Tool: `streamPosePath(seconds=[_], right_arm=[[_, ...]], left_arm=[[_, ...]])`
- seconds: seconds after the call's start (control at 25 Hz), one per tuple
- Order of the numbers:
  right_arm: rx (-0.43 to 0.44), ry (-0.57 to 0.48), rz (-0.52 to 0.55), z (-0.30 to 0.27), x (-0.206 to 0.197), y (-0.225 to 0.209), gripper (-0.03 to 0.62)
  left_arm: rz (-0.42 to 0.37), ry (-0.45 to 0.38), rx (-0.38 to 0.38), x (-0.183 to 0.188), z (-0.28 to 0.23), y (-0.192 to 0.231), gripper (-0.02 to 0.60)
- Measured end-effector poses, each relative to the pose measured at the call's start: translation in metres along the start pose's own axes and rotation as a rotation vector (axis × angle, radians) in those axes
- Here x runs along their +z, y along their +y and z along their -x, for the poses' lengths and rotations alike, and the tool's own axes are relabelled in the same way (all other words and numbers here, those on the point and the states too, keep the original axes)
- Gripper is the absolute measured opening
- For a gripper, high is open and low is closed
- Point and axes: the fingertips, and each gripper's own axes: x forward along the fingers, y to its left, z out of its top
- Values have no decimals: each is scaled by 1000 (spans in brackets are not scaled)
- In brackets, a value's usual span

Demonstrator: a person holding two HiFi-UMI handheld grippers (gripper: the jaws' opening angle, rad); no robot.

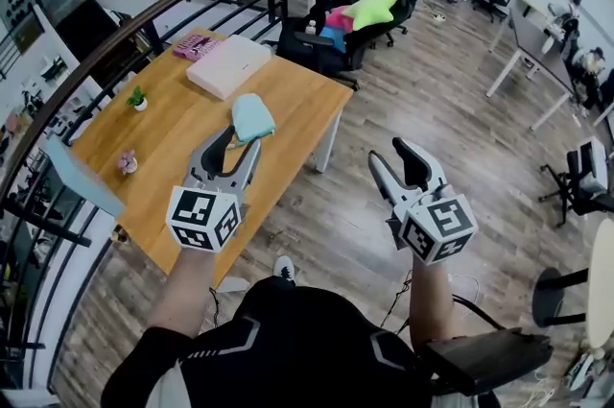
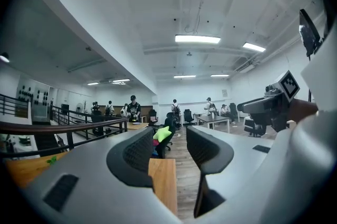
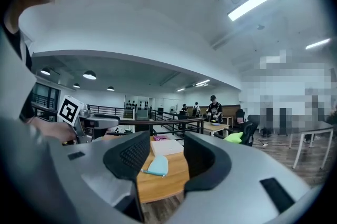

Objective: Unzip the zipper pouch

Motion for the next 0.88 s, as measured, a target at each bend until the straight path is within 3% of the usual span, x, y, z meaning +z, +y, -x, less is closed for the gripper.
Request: streamPosePath(seconds=[0.44, 0.88], right_arm=[[65, 36, 5, -159, 4, -18, 210], [216, 62, 39, -252, 11, 1, 207]], left_arm=[[31, 21, 70, -15, -72, 128, 206], [69, 31, 177, -31, -77, 192, 206]])
